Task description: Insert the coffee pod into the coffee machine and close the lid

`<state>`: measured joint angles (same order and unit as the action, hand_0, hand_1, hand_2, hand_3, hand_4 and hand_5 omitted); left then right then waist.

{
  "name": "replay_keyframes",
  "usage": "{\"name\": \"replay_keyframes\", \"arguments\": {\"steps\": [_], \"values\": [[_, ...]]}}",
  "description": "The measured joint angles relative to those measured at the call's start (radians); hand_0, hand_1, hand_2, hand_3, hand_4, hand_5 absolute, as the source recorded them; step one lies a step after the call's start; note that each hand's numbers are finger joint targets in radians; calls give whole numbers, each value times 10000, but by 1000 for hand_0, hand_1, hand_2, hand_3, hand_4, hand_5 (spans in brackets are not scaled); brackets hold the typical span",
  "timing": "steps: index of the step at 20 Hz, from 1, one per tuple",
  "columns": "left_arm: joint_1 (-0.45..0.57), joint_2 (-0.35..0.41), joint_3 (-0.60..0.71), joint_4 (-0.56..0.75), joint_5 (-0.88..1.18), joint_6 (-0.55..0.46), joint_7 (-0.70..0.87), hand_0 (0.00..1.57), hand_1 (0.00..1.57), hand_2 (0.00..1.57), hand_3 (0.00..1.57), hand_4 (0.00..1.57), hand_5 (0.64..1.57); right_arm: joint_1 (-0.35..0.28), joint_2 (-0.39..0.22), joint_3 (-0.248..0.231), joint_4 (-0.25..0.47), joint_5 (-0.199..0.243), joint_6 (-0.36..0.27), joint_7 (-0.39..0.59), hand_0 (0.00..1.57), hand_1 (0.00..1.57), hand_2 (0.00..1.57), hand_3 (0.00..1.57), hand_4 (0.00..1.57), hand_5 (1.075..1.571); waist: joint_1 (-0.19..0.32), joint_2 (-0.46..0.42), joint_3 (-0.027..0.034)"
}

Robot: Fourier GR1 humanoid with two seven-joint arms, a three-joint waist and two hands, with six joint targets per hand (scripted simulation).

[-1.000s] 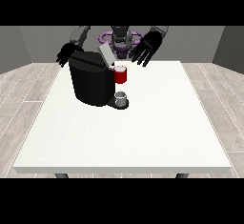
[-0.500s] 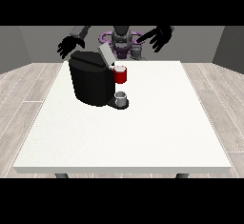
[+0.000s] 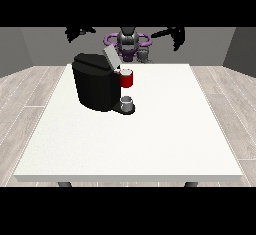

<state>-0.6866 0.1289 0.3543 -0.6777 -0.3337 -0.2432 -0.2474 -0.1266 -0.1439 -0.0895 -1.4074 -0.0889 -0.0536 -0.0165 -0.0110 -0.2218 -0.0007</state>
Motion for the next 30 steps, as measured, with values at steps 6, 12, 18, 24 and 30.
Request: {"name": "replay_keyframes", "arguments": {"steps": [6, 12, 18, 24, 30], "values": [[689, -446, 132, -468, 691, -260, 133, 0, 0, 0, 0, 0, 1571, -635, -203, 209, -488, -27, 298, 586, 0, 0, 0, 0, 0, 1571, 566, -151, 4], [1500, -971, -317, -1249, 1439, -392, 268, 0, 0, 0, 0, 0, 1571, -1047, -435, 355, -272, 208, 615, 588, 0, 0, 0, 0, 238, 1571, 1234, -81, 7], [2255, -997, -616, -2702, 1963, -540, 625, 0, 0, 0, 0, 103, 1571, -1433, -274, 626, -201, 455, 771, 555, 0, 0, 0, 0, 0, 1571, 1407, 345, 8], [3191, -1144, -1269, -4158, 2622, -533, 1174, 0, 0, 0, 0, 0, 1571, -1944, -320, 241, 597, 357, 872, 375, 0, 0, 0, 0, 0, 1571, 1830, 764, 11], [3535, -1220, -1719, -5613, 3037, -101, 1883, 0, 0, 0, 0, 0, 1571, -2670, -341, -94, 1627, 249, 1039, -47, 0, 0, 0, 0, 0, 1571, 1818, 1467, 9]]}}
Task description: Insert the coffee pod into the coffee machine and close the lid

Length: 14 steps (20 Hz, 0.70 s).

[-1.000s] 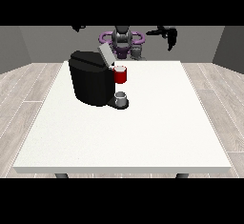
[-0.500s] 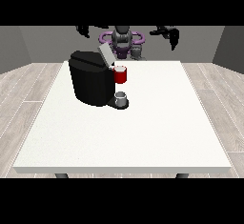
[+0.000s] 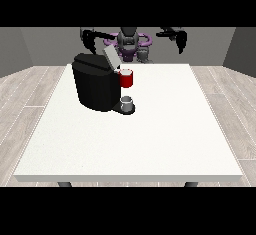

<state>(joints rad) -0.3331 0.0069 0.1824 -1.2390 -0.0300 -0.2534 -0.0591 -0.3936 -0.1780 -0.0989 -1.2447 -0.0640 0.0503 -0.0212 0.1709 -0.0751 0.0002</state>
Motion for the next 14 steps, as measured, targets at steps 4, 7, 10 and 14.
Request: {"name": "replay_keyframes", "arguments": {"steps": [4, 7, 10, 14], "values": [[423, 195, -78, -561, 147, -20, 22, 0, 0, 0, 0, 0, 1571, -571, 176, 59, 433, 152, -138, -66, 0, 0, 0, 0, 0, 1571, -102, 399, -2], [599, 384, -8, -729, 211, 125, -99, 0, 0, 0, 0, 0, 1571, -917, 173, 128, 582, 200, -5, 47, 0, 0, 0, 0, 0, 1571, -369, 619, -2], [713, 497, -65, -1077, 338, 138, 39, 0, 0, 0, 0, 0, 1571, -1227, 62, 96, 954, 316, 118, -122, 0, 0, 0, 0, 0, 1571, -387, 799, -7], [795, 651, -32, -1328, 483, 236, 36, 0, 0, 0, 0, 0, 1571, -1536, 175, 222, 1190, 544, 101, -344, 0, 0, 0, 0, 0, 1571, -477, 922, -21]]}}
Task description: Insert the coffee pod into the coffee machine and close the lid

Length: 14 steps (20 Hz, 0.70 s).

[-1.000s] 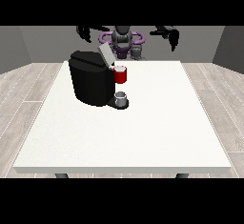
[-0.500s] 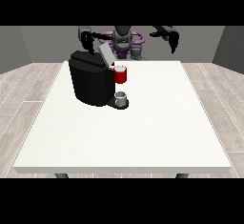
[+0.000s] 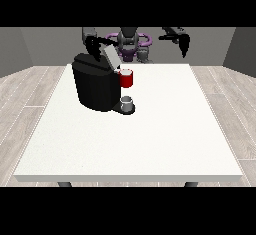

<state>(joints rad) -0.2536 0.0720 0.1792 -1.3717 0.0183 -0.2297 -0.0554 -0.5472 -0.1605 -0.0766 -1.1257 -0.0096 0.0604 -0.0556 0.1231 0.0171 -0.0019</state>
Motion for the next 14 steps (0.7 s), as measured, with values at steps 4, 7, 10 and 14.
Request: {"name": "replay_keyframes", "arguments": {"steps": [4, 7, 10, 14], "values": [[-47, 13, -92, -433, 220, 76, 397, 0, 0, 0, 0, 0, 1571, -402, -170, -227, 444, -18, 109, -175, 0, 0, 0, 0, 0, 1571, 106, 141, -9], [-80, 89, -117, -322, 76, 209, 134, 0, 0, 0, 0, 0, 1571, -730, -91, -167, 507, 77, 37, -58, 0, 0, 0, 0, 0, 1571, 22, 335, -16], [-38, 213, -105, -394, 152, 173, 179, 0, 0, 0, 0, 0, 1571, -815, -99, -145, 592, 200, 13, -217, 0, 0, 0, 0, 0, 1571, 46, 380, -36], [-83, 336, -6, -71, 169, 189, -167, 0, 0, 0, 0, 0, 1571, -1126, 112, 10, 600, 357, -126, -223, 0, 0, 0, 0, 0, 1571, -59, 513, -16]]}}
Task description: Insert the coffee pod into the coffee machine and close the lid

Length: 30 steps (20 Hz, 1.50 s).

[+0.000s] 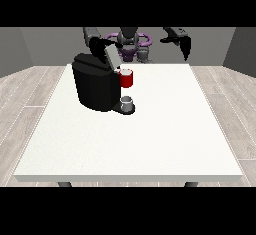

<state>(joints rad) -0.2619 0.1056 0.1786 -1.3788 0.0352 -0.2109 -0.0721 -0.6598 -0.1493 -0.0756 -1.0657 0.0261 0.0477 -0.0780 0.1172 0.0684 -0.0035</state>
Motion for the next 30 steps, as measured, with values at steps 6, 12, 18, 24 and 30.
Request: {"name": "replay_keyframes", "arguments": {"steps": [6, 12, 18, 24, 30], "values": [[-45, 1, -28, -4, 32, 220, 124, 0, 0, 0, 0, 131, 1571, -312, -39, -52, 265, 13, 125, 57, 0, 0, 0, 0, 154, 1571, 38, -28, 26], [2, 76, -98, 126, 43, 136, 113, 0, 0, 0, 0, 156, 1571, -559, 207, 63, 283, 117, -255, 625, 0, 0, 0, 0, 173, 1571, 186, -18, 92], [-140, 167, -46, 300, 78, 123, -131, 0, 0, 0, 0, 0, 1571, -1140, 132, 511, 319, 670, -182, 542, 0, 0, 0, 0, 142, 1571, 317, 206, 54], [-289, 215, -91, 365, 73, 160, -344, 0, 0, 0, 0, 202, 1571, -1384, 605, 814, 363, 951, -241, 295, 0, 0, 0, 0, 67, 1571, 180, 89, 40], [305, -171, -264, 435, -97, 463, -948, 0, 0, 0, 0, 192, 1571, -541, 1166, 1188, -139, 624, 316, -418, 0, 0, 0, 0, 269, 1571, -242, -504, 35]]}}
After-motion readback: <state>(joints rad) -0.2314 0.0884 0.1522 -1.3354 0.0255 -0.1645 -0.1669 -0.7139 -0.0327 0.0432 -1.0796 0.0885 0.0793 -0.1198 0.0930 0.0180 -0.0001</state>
